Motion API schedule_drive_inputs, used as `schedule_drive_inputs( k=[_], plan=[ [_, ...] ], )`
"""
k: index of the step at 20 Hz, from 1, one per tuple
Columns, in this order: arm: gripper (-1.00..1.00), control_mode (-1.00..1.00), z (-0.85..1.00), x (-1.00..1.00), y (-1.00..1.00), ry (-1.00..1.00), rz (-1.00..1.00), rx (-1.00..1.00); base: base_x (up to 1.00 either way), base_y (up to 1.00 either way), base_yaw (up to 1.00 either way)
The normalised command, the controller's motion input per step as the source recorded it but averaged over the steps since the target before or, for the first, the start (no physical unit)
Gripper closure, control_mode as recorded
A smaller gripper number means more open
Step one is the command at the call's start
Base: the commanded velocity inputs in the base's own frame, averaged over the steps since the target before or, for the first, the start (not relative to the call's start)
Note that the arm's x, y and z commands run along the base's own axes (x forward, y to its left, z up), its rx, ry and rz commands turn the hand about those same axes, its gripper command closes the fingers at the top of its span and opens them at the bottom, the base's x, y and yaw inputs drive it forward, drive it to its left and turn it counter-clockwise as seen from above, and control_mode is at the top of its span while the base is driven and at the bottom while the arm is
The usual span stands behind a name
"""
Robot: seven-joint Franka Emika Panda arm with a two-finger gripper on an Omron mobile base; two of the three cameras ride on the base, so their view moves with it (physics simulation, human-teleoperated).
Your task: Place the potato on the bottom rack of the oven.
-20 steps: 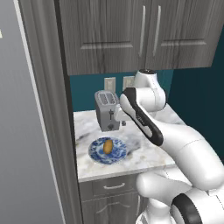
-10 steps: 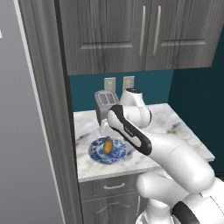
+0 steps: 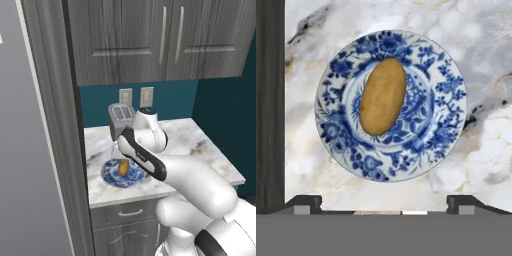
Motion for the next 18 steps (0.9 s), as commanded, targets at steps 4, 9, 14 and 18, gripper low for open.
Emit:
schedule_drive_inputs(
  k=[4, 9, 14, 18],
  plan=[
    [-1.0, -1.0, -0.26, 0.29, 0.0, 0.05, -0.03, -0.13, 0.0, 0.0, 0.0],
    [-1.0, -1.0, -0.28, 0.39, 0.07, 0.01, -0.01, -0.09, 0.0, 0.0, 0.0],
    [-1.0, -1.0, -0.18, 0.21, 0.21, 0.0, 0.0, -0.01, 0.0, 0.0, 0.0],
    [-1.0, -1.0, -0.22, 0.06, 0.06, 0.01, 0.0, 0.0, 0.0, 0.0, 0.0]
  ],
)
